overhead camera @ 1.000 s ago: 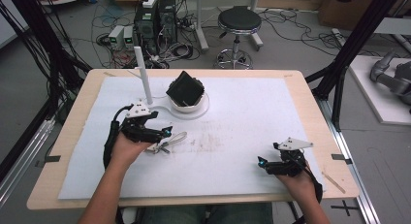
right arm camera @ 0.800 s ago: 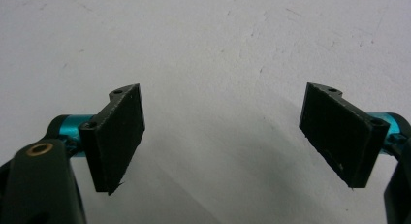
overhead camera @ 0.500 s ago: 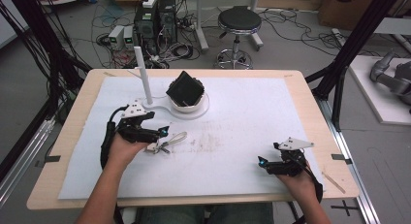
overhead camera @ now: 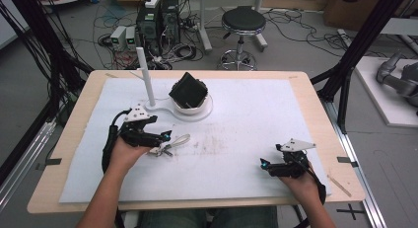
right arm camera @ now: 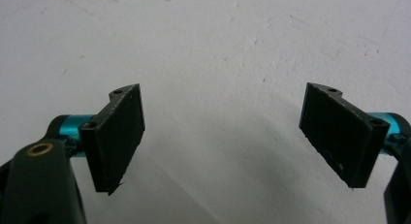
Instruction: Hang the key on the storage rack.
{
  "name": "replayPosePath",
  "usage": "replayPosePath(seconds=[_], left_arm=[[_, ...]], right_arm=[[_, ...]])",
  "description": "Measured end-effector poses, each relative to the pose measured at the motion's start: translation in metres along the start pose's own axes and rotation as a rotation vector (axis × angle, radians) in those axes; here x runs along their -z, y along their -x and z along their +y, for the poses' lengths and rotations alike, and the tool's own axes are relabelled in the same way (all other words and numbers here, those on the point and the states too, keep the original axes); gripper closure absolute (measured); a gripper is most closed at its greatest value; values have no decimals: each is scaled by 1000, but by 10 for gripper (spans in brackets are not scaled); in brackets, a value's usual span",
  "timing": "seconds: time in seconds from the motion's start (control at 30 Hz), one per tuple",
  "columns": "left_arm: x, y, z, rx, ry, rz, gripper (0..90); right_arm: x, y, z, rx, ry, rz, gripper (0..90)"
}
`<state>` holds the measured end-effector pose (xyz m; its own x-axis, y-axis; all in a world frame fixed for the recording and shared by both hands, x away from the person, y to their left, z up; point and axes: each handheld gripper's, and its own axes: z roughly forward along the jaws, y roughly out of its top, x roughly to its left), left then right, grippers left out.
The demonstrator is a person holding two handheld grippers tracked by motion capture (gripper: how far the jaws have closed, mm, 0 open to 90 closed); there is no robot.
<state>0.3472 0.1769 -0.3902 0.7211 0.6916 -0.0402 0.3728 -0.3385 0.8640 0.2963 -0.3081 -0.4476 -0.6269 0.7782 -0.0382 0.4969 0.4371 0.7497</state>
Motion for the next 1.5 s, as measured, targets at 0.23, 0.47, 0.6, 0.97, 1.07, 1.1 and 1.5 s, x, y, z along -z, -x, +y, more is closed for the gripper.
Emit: replayPosePath(seconds=[0.23, 0.47, 0.6, 0.97, 1.07, 1.1, 1.5], left_arm=[[-3, 0, -3, -3, -18, -9, 197], [-3, 0, -3, -3, -21, -6, 197], [-3, 0, -3, -1, -22, -8, 197], [-4, -3, -5, 2, -17, -42, 197], [-6, -4, -6, -2, -26, -44, 197], [-7, -4, -6, -4, -31, -46, 197], [-31, 7, -11, -43, -145, -79, 197]], right_arm=[[0, 0, 0, -2, -1, -3, 165], [0, -1, 1, 0, 1, 3, 165], [-1, 0, 1, 3, 0, 2, 165], [-3, 0, 4, -11, -1, -5, 165], [-4, -1, 5, 1, -6, -7, 165], [-4, -2, 5, 0, -6, -7, 165], [-4, -4, 5, 11, -3, 6, 165]])
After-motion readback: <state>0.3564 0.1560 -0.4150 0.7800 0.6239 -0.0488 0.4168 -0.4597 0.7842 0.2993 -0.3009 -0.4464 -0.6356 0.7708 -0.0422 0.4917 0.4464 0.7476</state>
